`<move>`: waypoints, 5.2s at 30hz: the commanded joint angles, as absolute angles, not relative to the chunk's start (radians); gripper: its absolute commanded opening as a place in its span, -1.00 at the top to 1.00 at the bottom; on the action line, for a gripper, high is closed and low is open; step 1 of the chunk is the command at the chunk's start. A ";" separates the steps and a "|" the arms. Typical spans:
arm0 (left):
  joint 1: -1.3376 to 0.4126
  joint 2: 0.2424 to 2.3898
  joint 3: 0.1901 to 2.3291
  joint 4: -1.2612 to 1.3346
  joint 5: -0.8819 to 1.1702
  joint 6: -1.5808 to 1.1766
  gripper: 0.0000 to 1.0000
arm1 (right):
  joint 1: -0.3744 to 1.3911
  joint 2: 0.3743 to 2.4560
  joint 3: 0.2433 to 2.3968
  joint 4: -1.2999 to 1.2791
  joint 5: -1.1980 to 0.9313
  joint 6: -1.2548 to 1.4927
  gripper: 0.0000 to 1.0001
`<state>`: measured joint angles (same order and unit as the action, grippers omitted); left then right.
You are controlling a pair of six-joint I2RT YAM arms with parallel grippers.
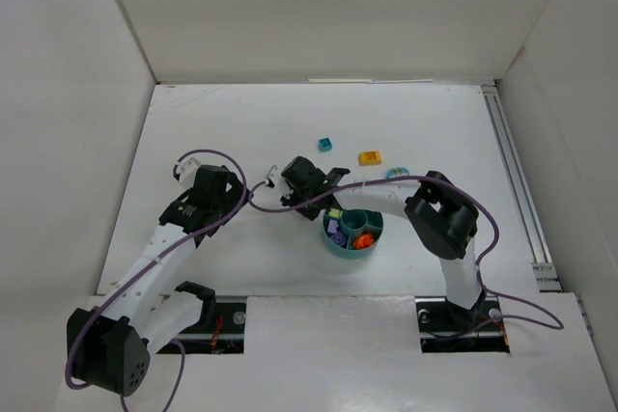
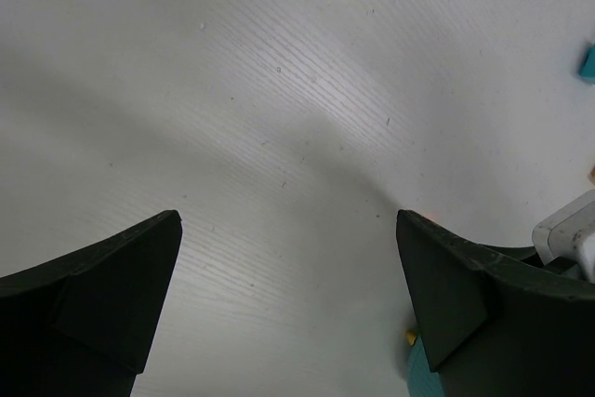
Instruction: Sort the legos into containers by color
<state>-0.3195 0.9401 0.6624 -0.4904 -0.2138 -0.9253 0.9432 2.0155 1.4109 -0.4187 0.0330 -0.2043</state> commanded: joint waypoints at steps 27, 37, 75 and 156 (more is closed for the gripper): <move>-0.324 0.922 0.687 -0.511 -0.229 -0.908 -1.00 | 0.939 1.778 1.355 -0.360 -0.029 -0.261 1.00; -0.324 0.913 0.673 -0.403 -0.164 -0.848 -1.00 | 0.939 1.317 1.088 -0.469 -0.005 -0.249 1.00; -0.437 1.354 0.966 -0.169 -0.026 -0.741 -1.00 | 0.809 1.022 0.957 -0.638 0.123 -0.160 -0.78; -1.009 1.510 1.247 -0.137 -0.055 -0.241 0.75 | 0.029 1.164 0.847 -0.304 -0.327 -0.354 -0.99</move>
